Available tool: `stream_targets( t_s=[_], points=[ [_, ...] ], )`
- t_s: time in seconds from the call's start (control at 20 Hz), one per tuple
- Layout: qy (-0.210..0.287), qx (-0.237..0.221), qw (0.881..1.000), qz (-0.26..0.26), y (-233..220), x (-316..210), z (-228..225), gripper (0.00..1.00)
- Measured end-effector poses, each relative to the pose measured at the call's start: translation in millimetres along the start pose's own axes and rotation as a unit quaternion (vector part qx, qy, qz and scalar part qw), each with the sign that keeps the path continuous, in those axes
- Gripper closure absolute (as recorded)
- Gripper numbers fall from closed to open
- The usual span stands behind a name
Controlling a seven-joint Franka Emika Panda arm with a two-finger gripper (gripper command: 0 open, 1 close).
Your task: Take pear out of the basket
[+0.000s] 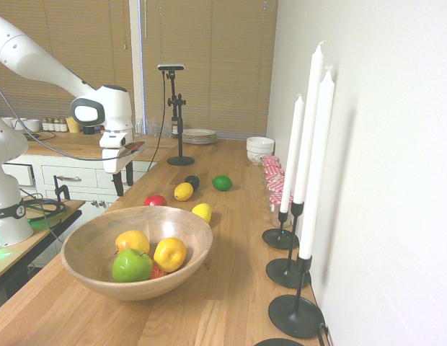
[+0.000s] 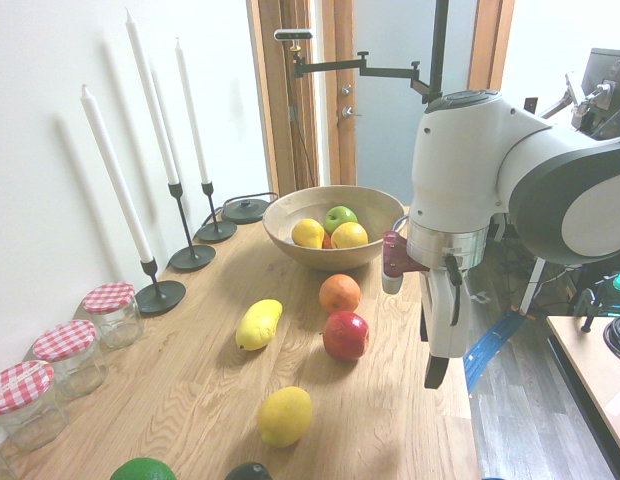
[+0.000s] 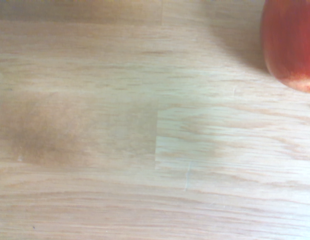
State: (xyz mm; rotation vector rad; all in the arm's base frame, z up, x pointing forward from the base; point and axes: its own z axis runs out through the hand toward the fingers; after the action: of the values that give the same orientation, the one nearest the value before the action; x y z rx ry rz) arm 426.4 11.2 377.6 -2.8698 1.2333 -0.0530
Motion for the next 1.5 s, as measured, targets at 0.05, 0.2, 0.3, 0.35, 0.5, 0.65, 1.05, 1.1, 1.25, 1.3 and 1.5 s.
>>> stream_targets(
  t_s=[0.05,0.2,0.3,0.35,0.5,0.65,1.05,1.1,1.25,1.3,1.5],
  points=[
    [0.0,0.0,1.0,0.001,0.0,0.1,0.4,0.0],
    [0.001,0.001,1.0,0.008,-0.3,0.6,-0.4,0.0],
    [0.005,0.006,1.0,0.014,0.6,6.5,-6.5,0.0],
    [0.01,0.01,1.0,0.019,2.3,12.4,-12.5,0.0],
    [0.029,0.019,0.999,0.041,15.8,42.2,-43.0,0.0],
    [0.05,0.019,0.997,0.061,35.7,76.1,-78.3,0.0],
    [0.079,0.034,0.989,0.118,101.9,175.7,-138.5,0.0],
    [0.077,0.036,0.988,0.125,108.6,189.2,-138.3,0.0],
    [0.073,0.039,0.986,0.147,127.0,227.3,-136.2,0.0],
    [0.07,0.042,0.985,0.154,133.0,238.4,-134.6,0.0],
    [0.053,0.05,0.981,0.18,158.4,274.7,-116.8,0.0]
  ],
)
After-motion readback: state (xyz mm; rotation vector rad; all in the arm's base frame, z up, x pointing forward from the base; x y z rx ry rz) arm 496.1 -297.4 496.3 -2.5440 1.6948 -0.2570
